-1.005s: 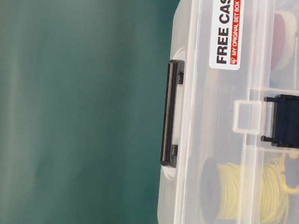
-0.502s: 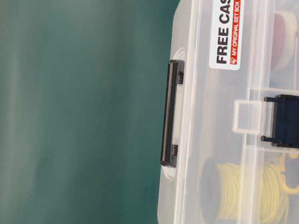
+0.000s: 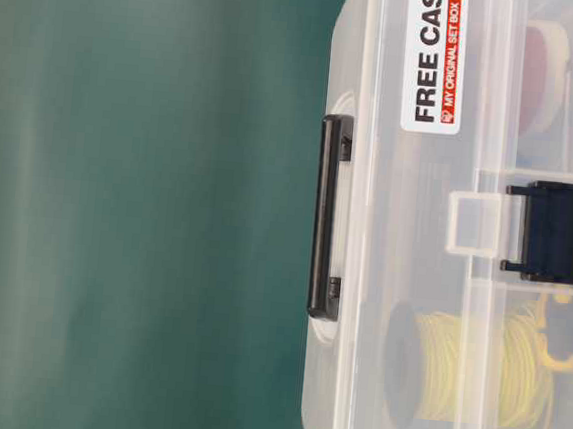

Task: Open the tool box with both arms.
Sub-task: 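Move both open grippers inward to the lid edges on each side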

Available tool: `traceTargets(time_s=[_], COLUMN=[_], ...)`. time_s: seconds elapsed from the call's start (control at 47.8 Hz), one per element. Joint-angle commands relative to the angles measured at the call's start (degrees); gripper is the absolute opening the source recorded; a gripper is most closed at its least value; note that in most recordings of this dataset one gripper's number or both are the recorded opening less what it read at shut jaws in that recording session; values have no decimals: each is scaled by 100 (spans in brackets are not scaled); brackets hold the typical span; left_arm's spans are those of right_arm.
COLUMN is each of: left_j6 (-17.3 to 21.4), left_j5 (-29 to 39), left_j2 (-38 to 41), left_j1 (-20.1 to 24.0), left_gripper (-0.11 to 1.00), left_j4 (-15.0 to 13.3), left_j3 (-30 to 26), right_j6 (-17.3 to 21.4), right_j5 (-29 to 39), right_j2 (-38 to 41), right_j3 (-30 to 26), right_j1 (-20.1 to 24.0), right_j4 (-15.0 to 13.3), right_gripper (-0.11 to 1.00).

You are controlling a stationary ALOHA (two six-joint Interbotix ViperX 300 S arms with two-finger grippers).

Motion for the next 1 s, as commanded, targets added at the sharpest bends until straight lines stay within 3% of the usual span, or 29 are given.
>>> traceTargets(time_s=[0.0,0.314,0.586,0.984], left_j6=[-9,53,62,0], left_j5=[-264,-817,-835,-826], left_j2=[149,976,1661,1626], left_j1=[26,264,272,272], left_gripper=[90,90,90,90], left_j4=[-18,-9,-18,-18], left_j3=[-105,-404,-835,-949], right_j6=[9,0,0,-9], right_j5=[-114,-475,-483,-554], right_j2=[35,431,554,554], right_j3=[-141,-290,-483,-519], right_j1=[-18,-9,-18,-9], right_j4=[18,9,0,-18], right_gripper=[83,83,83,83])
